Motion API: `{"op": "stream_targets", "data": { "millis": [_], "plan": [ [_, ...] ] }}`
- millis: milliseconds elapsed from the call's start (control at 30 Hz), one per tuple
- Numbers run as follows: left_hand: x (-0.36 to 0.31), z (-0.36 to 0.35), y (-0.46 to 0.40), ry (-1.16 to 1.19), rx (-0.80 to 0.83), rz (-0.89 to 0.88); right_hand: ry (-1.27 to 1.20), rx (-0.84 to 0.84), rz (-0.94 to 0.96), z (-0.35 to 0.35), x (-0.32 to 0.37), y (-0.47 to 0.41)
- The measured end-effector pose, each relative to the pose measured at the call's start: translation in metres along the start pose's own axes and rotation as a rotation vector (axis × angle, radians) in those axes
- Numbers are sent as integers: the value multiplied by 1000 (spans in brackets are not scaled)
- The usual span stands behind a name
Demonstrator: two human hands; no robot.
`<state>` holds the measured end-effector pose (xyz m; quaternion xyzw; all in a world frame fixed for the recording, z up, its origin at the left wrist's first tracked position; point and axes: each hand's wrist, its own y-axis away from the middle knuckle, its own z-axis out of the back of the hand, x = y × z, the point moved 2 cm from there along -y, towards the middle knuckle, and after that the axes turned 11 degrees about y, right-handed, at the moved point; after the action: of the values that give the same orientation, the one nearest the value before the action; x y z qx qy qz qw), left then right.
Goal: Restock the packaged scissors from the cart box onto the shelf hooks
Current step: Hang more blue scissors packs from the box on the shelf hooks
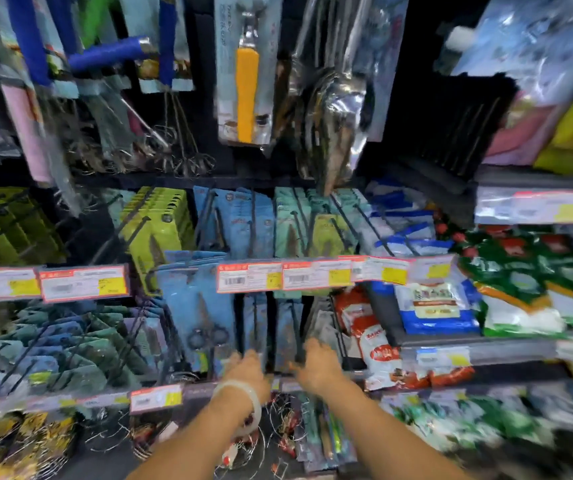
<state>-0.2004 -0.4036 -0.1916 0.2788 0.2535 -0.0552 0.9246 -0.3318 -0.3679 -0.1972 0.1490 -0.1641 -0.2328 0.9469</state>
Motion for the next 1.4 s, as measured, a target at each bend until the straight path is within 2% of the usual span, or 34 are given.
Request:
{"op": "stream_targets", "data": {
  "millis": [167, 400, 667, 800, 933, 1200, 1400],
  "plan": [
    [-113, -67, 34, -282, 93, -281, 75, -109, -47, 24, -120, 46],
    [-279, -200, 127, -497, 196, -699, 162, -187, -348, 78, -328, 144],
    [-402, -347, 230, -672, 292, -939, 44, -180, -711, 90, -528, 284],
    [-442, -404, 262, -746, 362, -1012, -3, -190, -836, 86, -598, 331],
    [-479, -444, 270, -799, 377, -1070, -94, -168, -926, 86, -652, 338],
    [-569, -535, 234, -899, 409, -1160, -168, -155, -1003, 81, -756, 290],
    [-625, -610, 183, -1101, 534, -1134, -271, -34, -1022, 73, -832, 233]
  ]
}}
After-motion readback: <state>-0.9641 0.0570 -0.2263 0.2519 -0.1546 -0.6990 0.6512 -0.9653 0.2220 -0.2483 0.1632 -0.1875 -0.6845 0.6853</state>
